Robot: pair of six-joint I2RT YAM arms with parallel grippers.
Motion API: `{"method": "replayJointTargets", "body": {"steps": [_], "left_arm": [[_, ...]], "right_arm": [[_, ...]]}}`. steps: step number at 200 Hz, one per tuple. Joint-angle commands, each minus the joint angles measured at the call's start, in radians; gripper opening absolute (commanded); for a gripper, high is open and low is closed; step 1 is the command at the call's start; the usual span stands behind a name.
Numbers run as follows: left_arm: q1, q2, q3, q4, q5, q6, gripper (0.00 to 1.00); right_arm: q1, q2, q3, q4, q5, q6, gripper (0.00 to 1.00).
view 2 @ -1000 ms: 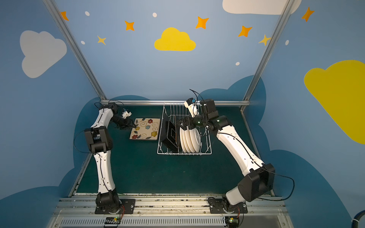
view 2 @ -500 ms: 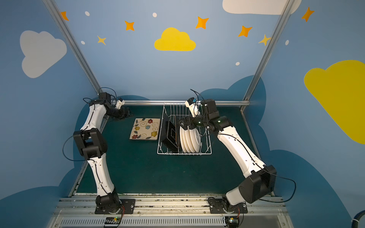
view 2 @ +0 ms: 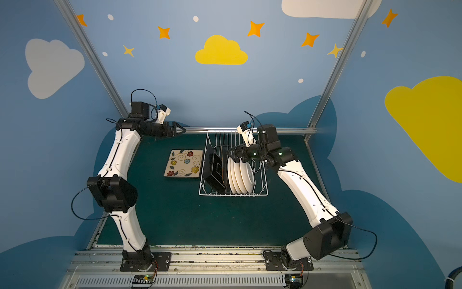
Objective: Unload the plates from the dish rack
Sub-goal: Place a plate at the top-left of the table, then pick up a plate from the dish rack.
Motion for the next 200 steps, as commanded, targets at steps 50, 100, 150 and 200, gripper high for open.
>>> {"method": "replayJointTargets", "body": {"steps": [50,100,150,200], "left_arm": [[-0.181,-0.173,-0.12,-0.078,-0.098,-0.076,1.0],[-0.278,-0.258,-0.323,-0.026,-0.156,-0.192,0.99],[-0.355,-0.286,-0.466,0.029,-0.236,-0.287,0.96],[-0.381,-0.227,-0.447,0.024,-0.231,-0.311,0.85]], "right_arm": [[-0.055,-0.068,0.013,-0.131,0.029,0.036,0.88],[-0.065,-0.098,-0.042,-0.149,0.016,0.077,0.88],[-0.065,-0.109,-0.083,-0.142,0.023,0.124,0.88],[-0.063,-0.127,-0.108,-0.121,0.04,0.14,0.88]]}}
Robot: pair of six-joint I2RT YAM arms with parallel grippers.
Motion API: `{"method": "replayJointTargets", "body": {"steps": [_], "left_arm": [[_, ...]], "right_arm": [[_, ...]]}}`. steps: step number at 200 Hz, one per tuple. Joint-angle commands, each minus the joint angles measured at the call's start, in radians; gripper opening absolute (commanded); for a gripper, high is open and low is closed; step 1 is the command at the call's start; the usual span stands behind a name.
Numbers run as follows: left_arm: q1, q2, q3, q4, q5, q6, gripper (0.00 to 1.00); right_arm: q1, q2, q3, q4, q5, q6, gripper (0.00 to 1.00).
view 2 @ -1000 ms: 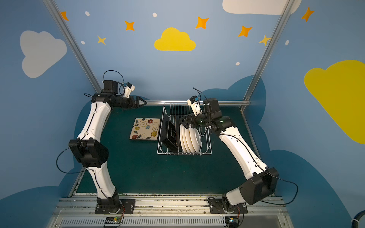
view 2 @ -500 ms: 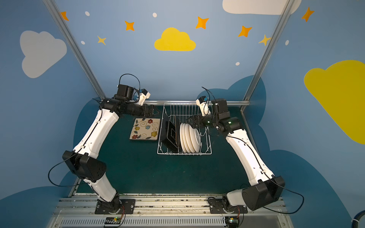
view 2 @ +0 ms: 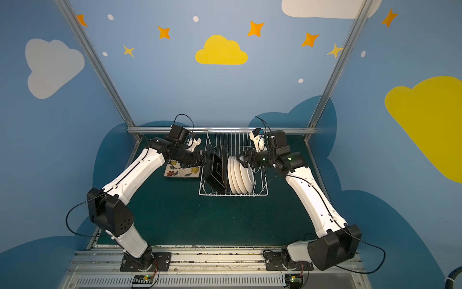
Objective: Unload the plates from the dish rack
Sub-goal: Pick up a plate from the dish rack.
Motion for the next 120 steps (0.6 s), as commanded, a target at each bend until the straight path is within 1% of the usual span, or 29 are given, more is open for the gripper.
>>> {"method": "replayJointTargets", "body": {"steps": [1,29,120], "left_arm": [[-0.01,0.027,0.029,0.002,-0.017,-0.019,0.85],[-0.028,0.05,0.025,0.009,-0.001,-0.034,0.75],[-0.049,0.119,0.031,0.025,-0.007,-0.058,0.62]], "right_arm": [[0.002,-0.04,-0.016,0.011,0.015,0.02,0.88],[0.002,-0.051,-0.038,0.038,0.025,0.037,0.88],[0.002,-0.06,-0.069,0.075,0.034,0.061,0.88]]}}
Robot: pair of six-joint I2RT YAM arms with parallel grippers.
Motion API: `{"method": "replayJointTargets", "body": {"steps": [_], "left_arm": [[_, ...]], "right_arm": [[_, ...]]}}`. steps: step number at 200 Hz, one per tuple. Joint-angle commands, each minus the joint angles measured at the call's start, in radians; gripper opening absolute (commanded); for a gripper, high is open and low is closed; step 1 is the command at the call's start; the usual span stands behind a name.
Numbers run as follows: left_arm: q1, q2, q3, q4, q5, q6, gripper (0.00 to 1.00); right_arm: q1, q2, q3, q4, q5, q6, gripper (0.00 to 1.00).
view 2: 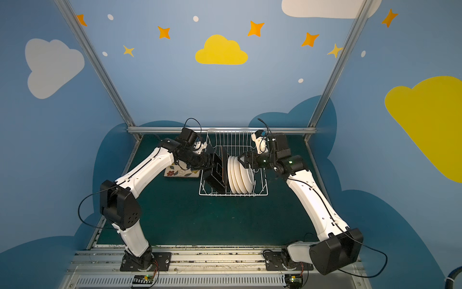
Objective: Unload the plates from the dish rack
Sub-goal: Pick up a plate from the dish rack.
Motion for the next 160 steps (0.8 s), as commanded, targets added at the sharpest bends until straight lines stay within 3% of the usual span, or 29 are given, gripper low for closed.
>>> {"method": "replayJointTargets", "body": {"steps": [1,79,160], "left_arm": [[-0.006,0.024,0.022,0.001,0.004,-0.005,0.62],[-0.043,0.07,0.046,-0.016,0.006,-0.01,0.55],[-0.058,0.067,0.003,0.016,-0.066,-0.096,0.34]], "right_arm": [[0.002,-0.026,-0.015,0.03,0.007,0.009,0.88],[0.002,-0.037,-0.053,0.069,0.021,0.023,0.88],[0.002,-0.037,-0.062,0.077,0.025,0.029,0.88]]}}
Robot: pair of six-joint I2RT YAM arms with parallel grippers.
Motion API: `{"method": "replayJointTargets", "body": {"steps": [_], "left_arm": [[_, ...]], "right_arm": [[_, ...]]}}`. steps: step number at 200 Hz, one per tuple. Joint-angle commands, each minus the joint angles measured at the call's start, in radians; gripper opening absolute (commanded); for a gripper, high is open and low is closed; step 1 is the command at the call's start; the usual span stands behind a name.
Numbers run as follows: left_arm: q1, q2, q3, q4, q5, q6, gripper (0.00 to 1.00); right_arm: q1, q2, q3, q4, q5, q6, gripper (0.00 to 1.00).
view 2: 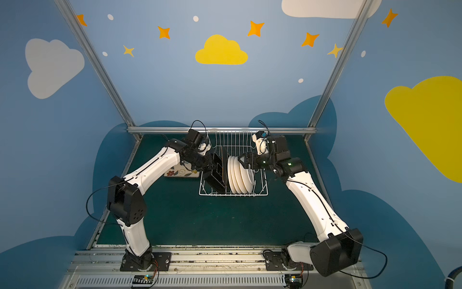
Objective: Unload the plates from the dish rack
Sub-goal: Pick up a plate from the dish rack.
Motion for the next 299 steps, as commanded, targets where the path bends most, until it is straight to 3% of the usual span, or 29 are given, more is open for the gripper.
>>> {"method": "replayJointTargets", "body": {"steps": [1,104,142,299], "left_arm": [[-0.014,0.005,-0.027,0.006,-0.046,-0.025,0.34],[-0.016,-0.023,-0.056,0.026,-0.057,-0.049,0.16],[-0.017,-0.04,-0.055,0.037,-0.052,-0.053,0.03],[0.028,-0.113,0.01,0.081,0.029,-0.066,0.03]], "right_arm": [[0.002,-0.024,-0.012,0.016,0.009,0.011,0.88],[0.002,-0.029,-0.012,0.026,0.013,0.017,0.89],[0.002,-0.034,-0.022,0.039,0.013,0.018,0.89],[0.001,-0.045,-0.04,0.044,0.025,0.014,0.89]]}}
